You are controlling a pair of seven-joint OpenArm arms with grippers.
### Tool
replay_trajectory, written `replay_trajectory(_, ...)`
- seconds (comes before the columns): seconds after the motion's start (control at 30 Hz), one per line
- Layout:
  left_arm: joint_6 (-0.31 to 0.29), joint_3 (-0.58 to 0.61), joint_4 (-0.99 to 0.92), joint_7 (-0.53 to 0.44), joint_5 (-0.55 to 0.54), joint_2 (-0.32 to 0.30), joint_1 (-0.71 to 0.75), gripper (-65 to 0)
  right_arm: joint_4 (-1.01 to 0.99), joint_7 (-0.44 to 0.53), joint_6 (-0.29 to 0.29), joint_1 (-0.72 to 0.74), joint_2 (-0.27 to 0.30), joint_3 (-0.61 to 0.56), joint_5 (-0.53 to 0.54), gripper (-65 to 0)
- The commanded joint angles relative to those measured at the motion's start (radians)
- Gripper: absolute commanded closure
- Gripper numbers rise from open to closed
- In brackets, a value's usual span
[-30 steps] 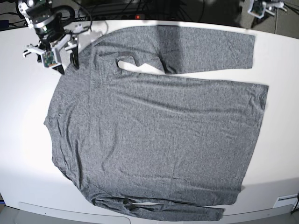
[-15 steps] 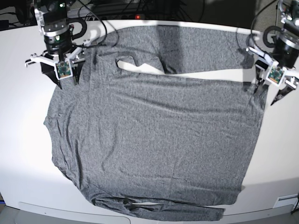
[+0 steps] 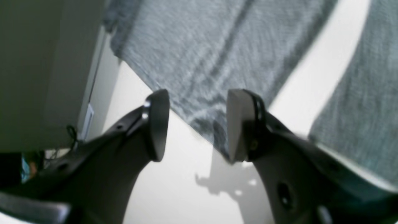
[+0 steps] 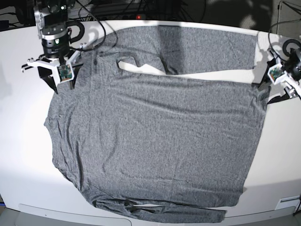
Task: Fold the T-shirt properly
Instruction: 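Move both grippers down to the shirt's shoulder corners, then grasp the shirt edge near the collar with the right gripper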
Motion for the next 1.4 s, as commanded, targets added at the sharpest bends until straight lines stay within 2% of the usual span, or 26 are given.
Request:
replay_trajectory(0.0,0.013,0.0,-0.005,-0.016,0.018,-0.034,-0.01,-29.2,0.018,0.014,-0.008,0.003,0.007,0.005,-0.01,-25.6)
replay_trajectory(0.2,0.018,0.125,-0.071,-0.014,0.141,-0.109,-0.053,-29.2,0.018,-0.004,-0.008,0.019,0.005,0.005,-0.009,-25.6)
replay_trajectory(0.3,0.02,0.2,-0.108,-0.012,0.18,-0.111,-0.124,-29.2,0.018,-0.004,-0.008,0.026,0.005,0.005,-0.01,-25.6)
replay_trajectory(0.43,0.02,0.295,-0.182,0.032,0.179,-0.112,-0.222,-29.2,0.018,-0.004,-0.008,0.027,0.005,0.005,-0.01,-25.6)
replay_trajectory(0.7,0.021,0.481,-0.341,0.035,0.186,-0.119,-0.364,-29.2,0.018,-0.004,-0.008,0.027,0.005,0.005,-0.009,-25.6)
replay_trajectory(0.8,0.021,0.539,-0.406,0.035,0.269,-0.119,-0.42,-29.2,0.018,-0.004,-0.008,0.027,0.005,0.005,-0.009,-25.6)
replay_trajectory(0.93,0.024,0.591,-0.476,0.026,0.28,-0.119,-0.439,-28.6,0.018,-0.004,-0.008,0.027,0.005,0.005,-0.003,-25.6)
replay_trajectory(1.0,0.024,0.596,-0.489,-0.008,0.28,-0.119,-0.433,-21.0,0.018,-0.004,-0.008,0.027,0.005,0.005,0.032,-25.6)
replay_trajectory(1.1,0.024,0.596,-0.489,-0.018,0.279,-0.119,-0.435,-0.4,0.018,-0.008,-0.008,0.035,0.005,0.005,0.102,-25.6)
replay_trajectory(1.23,0.024,0.596,-0.488,-0.018,0.211,-0.119,-0.437,0.0,0.018,-0.084,-0.006,0.097,0.005,0.005,0.188,-25.6)
replay_trajectory(1.27,0.024,0.596,-0.488,-0.018,0.182,-0.119,-0.437,0.0,0.018,-0.114,0.011,0.12,0.005,0.005,0.195,-25.6)
replay_trajectory(1.3,0.024,0.596,-0.488,-0.018,0.154,-0.119,-0.437,0.0,0.018,-0.155,0.059,0.143,0.005,0.005,0.195,-25.6)
replay_trajectory(1.37,0.024,0.596,-0.488,-0.018,0.115,-0.119,-0.437,0.0,0.018,-0.259,0.216,0.192,0.005,0.004,0.208,-25.7)
